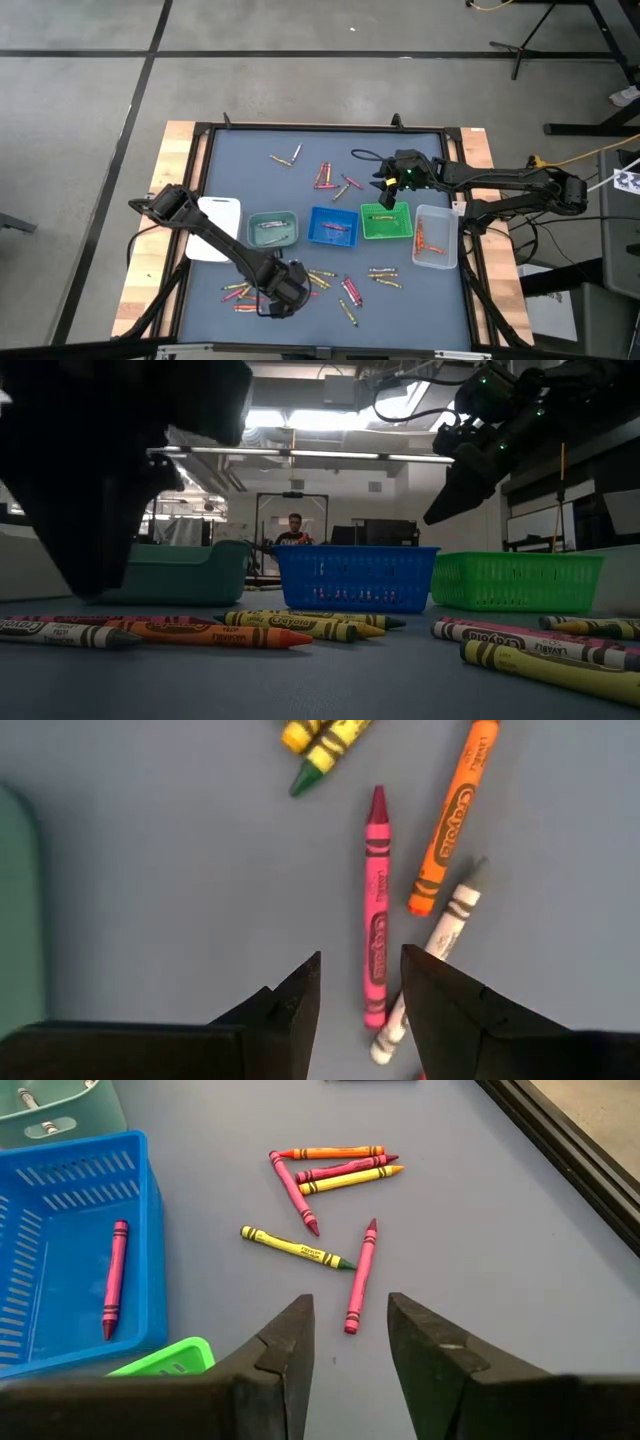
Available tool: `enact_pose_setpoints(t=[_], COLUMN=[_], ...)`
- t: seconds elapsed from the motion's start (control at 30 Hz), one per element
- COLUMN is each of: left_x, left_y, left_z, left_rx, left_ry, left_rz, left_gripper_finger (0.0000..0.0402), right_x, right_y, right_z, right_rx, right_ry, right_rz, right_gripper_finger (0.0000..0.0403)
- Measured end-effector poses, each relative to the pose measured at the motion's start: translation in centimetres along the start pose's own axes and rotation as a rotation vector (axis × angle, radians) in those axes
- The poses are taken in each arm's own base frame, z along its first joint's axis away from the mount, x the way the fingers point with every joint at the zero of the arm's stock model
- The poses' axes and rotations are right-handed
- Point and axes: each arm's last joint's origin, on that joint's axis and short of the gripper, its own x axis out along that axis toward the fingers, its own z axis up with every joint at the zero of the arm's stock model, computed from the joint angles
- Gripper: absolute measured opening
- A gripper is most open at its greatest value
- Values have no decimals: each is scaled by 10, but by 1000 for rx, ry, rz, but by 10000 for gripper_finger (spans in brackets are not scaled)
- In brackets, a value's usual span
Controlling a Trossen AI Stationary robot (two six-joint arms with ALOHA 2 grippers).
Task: Sort crayons
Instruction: Put the red crayon into the blue bin
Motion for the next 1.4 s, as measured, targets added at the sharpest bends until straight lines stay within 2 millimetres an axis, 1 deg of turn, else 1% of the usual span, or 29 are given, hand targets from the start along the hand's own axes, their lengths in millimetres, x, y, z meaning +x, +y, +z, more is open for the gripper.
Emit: enact_pose_setpoints(t=[0.23, 0.37, 0.47, 0.77, 0.87, 1.17, 1.27, 1.4], left_x=[19, 22, 22, 23, 23, 20, 15, 4], left_y=[6, 9, 9, 9, 9, 7, 4, 1], left_z=[-8, -11, -12, -11, -11, -9, -4, 7], left_rx=[-3, -3, -2, -2, -1, 5, 12, 46], left_ry=[-13, -13, -12, -14, -15, -13, -19, -43], left_rz=[-22, -22, -21, -27, -24, -17, -21, -23], left_gripper_finger=[124, 123, 112, 30, 8, 7, 3, 3], right_x=[0, 0, 0, 0, 0, 0, 0, 0], right_y=[0, 0, 0, 0, 0, 0, 0, 0], right_z=[0, 0, 0, 0, 0, 0, 0, 0], right_rx=[0, 0, 0, 0, 0, 0, 0, 0], right_ry=[0, 0, 0, 0, 0, 0, 0, 0], right_rz=[0, 0, 0, 0, 0, 0, 0, 0], right_gripper_finger=[127, 127, 127, 127, 127, 127, 127, 127])
